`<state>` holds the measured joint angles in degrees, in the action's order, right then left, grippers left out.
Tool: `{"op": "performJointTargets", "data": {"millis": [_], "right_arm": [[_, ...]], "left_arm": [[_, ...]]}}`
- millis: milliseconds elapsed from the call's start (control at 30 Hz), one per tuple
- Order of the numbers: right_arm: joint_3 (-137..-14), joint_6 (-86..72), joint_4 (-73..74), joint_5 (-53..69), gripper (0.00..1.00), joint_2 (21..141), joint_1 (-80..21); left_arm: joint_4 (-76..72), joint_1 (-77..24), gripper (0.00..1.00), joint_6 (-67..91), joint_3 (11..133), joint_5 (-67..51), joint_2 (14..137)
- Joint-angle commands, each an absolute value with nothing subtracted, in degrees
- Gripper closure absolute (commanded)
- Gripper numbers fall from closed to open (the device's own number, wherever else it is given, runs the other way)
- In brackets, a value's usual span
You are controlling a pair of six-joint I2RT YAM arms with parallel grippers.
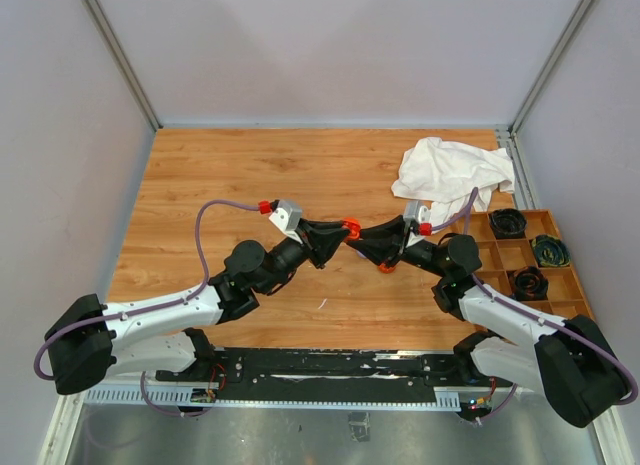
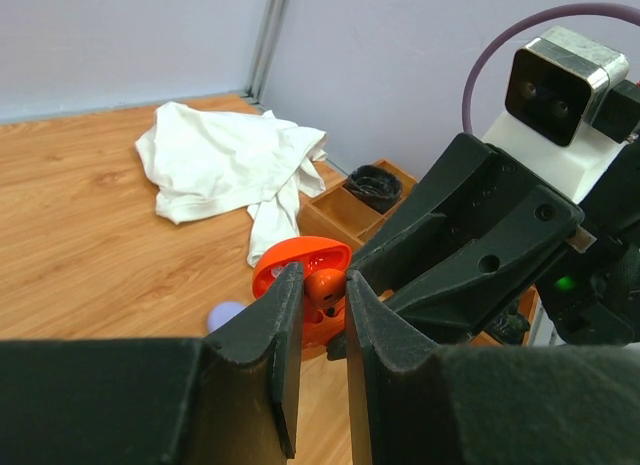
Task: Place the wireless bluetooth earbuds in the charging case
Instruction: Place the earbud in the charging case.
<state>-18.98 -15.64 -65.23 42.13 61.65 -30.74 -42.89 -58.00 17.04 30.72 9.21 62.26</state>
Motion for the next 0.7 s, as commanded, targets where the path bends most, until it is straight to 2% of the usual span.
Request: {"op": "performJointTargets", "data": {"millis": [0, 667], "right_arm": [[-18.82, -14.93, -67.59, 42.37, 0.99, 60.42, -31.35], [-18.24, -14.28, -67.15, 42.23, 0.99, 60.38, -31.35]], "left_arm": [[-43.53, -58.75, 0.77, 16.72, 29.53, 8.32, 61.52], [-43.51, -58.8, 0.69, 15.45, 29.33, 6.02, 62.31]]}}
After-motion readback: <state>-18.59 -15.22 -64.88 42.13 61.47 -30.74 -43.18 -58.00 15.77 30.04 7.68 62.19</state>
